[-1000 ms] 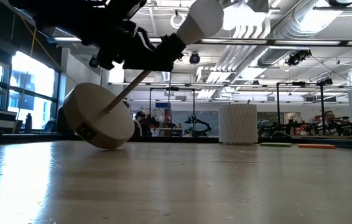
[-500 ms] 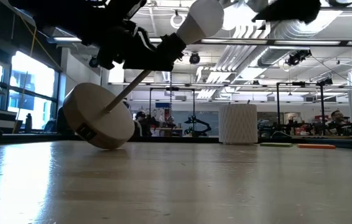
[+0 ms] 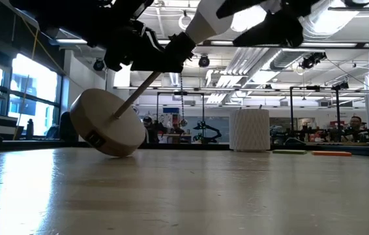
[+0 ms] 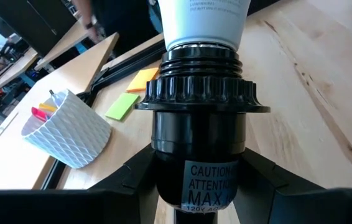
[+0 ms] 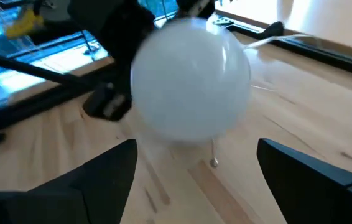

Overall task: Screw lightbulb
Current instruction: Remove the light bulb from the lamp

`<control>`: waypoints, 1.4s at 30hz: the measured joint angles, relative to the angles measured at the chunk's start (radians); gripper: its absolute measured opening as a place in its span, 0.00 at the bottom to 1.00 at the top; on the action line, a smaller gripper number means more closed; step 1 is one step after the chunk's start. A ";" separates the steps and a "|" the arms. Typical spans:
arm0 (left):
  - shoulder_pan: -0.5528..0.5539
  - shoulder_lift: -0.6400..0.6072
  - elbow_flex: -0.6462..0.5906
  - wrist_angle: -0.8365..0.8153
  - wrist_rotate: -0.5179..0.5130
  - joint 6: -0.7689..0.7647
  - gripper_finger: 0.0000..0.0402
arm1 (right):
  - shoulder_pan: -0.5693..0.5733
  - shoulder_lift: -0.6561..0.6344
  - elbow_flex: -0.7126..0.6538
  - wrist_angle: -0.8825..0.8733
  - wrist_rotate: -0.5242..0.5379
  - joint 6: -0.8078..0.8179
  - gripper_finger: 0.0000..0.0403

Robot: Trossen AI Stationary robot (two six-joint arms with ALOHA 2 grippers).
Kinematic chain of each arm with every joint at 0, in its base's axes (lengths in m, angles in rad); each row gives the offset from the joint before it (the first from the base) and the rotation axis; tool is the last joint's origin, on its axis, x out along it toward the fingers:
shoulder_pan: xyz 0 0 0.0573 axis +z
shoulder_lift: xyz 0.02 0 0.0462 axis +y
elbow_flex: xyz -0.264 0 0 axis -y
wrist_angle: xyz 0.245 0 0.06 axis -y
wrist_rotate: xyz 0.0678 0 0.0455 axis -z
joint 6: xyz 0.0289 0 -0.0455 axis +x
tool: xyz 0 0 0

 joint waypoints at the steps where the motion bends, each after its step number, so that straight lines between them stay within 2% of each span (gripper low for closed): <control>1: -0.001 0.000 0.000 0.001 0.001 0.002 0.36 | -0.011 0.000 0.012 0.001 -0.020 0.000 0.82; 5: -0.001 0.000 0.000 0.002 0.002 0.005 0.36 | -0.048 0.000 0.040 0.000 -0.092 -0.004 0.82; 12: -0.004 0.000 0.000 0.004 0.003 -0.001 0.36 | -0.079 0.000 0.084 -0.002 -0.086 -0.135 0.80; 20: -0.007 0.000 0.000 0.003 0.004 -0.001 0.36 | -0.078 0.000 0.098 -0.029 -0.120 -0.277 0.66; 23: -0.007 0.000 0.000 0.000 0.019 0.001 0.36 | -0.078 0.000 0.098 -0.029 -0.131 -0.450 0.63; 27: -0.006 0.000 0.000 -0.004 0.108 0.006 0.36 | -0.077 0.000 0.098 -0.031 -0.209 -0.872 0.63; 30: -0.005 0.000 -0.001 -0.004 0.134 0.008 0.36 | -0.066 0.000 0.098 -0.029 -0.247 -1.210 0.62; 33: 0.001 0.000 -0.001 -0.001 0.140 0.009 0.36 | -0.053 0.000 0.099 -0.015 -0.250 -1.384 0.62; 37: 0.001 0.000 0.000 0.015 0.150 0.002 0.36 | -0.044 0.001 0.144 -0.064 -0.265 -1.394 0.62; 42: 0.001 0.000 0.002 0.027 0.160 -0.013 0.36 | -0.045 0.001 0.206 -0.152 -0.287 -1.175 0.62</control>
